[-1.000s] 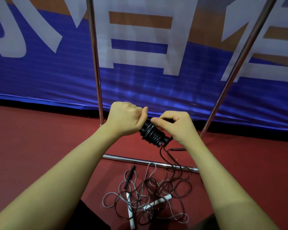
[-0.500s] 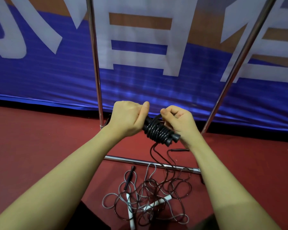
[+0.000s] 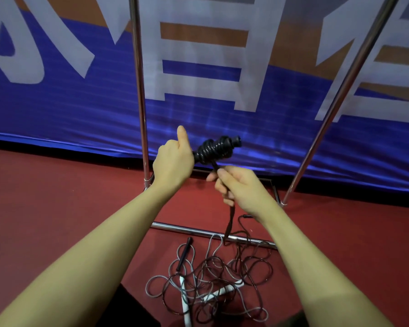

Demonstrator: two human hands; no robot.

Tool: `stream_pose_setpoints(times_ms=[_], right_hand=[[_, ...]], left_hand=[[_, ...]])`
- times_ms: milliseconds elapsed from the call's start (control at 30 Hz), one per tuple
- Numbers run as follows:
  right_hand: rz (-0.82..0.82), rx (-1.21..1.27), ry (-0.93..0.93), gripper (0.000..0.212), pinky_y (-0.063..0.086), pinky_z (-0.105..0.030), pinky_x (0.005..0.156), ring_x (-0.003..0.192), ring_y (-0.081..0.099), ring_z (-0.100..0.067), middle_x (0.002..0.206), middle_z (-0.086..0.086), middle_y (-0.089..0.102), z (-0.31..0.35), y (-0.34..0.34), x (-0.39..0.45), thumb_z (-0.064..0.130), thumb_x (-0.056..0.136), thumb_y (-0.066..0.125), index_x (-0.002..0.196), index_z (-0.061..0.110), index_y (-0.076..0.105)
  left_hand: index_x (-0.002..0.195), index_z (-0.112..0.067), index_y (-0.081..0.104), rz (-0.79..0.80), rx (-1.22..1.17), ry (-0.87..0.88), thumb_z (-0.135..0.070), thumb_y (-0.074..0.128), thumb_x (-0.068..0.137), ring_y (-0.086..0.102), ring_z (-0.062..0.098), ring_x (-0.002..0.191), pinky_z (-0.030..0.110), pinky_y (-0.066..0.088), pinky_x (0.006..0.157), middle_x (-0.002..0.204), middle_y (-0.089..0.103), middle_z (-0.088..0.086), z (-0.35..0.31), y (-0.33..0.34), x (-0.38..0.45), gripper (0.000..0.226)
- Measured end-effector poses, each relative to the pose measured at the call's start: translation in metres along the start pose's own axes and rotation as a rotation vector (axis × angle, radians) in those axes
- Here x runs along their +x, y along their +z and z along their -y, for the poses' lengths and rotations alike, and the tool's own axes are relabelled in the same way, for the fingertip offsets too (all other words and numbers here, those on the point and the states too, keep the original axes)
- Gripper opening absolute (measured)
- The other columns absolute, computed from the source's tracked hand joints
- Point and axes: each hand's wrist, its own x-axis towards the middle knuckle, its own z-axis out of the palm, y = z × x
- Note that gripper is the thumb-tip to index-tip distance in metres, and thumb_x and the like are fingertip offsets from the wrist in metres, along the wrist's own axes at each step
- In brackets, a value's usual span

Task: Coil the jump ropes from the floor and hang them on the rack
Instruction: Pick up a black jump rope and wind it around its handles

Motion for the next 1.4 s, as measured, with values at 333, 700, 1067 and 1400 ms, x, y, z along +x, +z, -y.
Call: stream_pose_setpoints(times_ms=[333, 700, 1067, 1400], right_hand=[[0.128, -0.265, 0.035, 0.022, 0.032, -0.017, 0.038, 0.042, 0.033, -0.004, 0.049, 0.009, 0.042, 0.005, 0.011, -0.006, 0.013, 0.101, 0.042, 0.094, 0.008, 0.063], [0.127, -0.271, 0.016, 0.019, 0.028, -0.018, 0.039, 0.04, 0.03, -0.007, 0.041, 0.009, 0.037, 0.013, 0.01, -0.012, 0.012, 0.096, 0.053, 0.082, 0.009, 0.065], [-0.311, -0.344, -0.112, 0.024, 0.041, -0.022, 0.063, 0.059, 0.051, -0.004, 0.06, 0.004, 0.06, 0.004, -0.015, 0.003, 0.019, 0.087, 0.066, 0.063, 0.018, 0.062], [-0.317, -0.148, -0.024, 0.025, 0.026, -0.019, 0.041, 0.038, 0.03, -0.008, 0.04, 0.012, 0.039, 0.004, -0.023, 0.004, 0.016, 0.08, 0.073, 0.065, 0.01, 0.055]], left_hand=[[0.099, -0.006, 0.053, 0.047, 0.343, -0.062, -0.032, 0.016, 0.103, 0.048, 0.033, 0.088, 0.036, 0.032, 0.071, 0.106, 0.06, 0.018, 0.014, 0.012, 0.008, 0.045], [0.089, 0.003, 0.065, 0.025, 0.637, 0.12, -0.033, 0.025, 0.104, 0.061, 0.04, 0.089, 0.036, 0.033, 0.067, 0.096, 0.065, 0.024, 0.023, 0.016, 0.004, 0.056], [0.033, -0.013, 0.041, -0.1, 0.641, 0.692, -0.026, 0.038, 0.087, 0.039, 0.024, 0.024, 0.013, 0.001, 0.054, 0.03, 0.041, 0.003, 0.022, 0.019, -0.005, 0.055], [0.048, -0.019, 0.023, -0.076, 0.386, 0.946, -0.022, 0.036, 0.091, 0.035, 0.025, 0.027, 0.016, 0.004, 0.049, 0.033, 0.037, 0.002, 0.014, 0.007, -0.006, 0.045]])
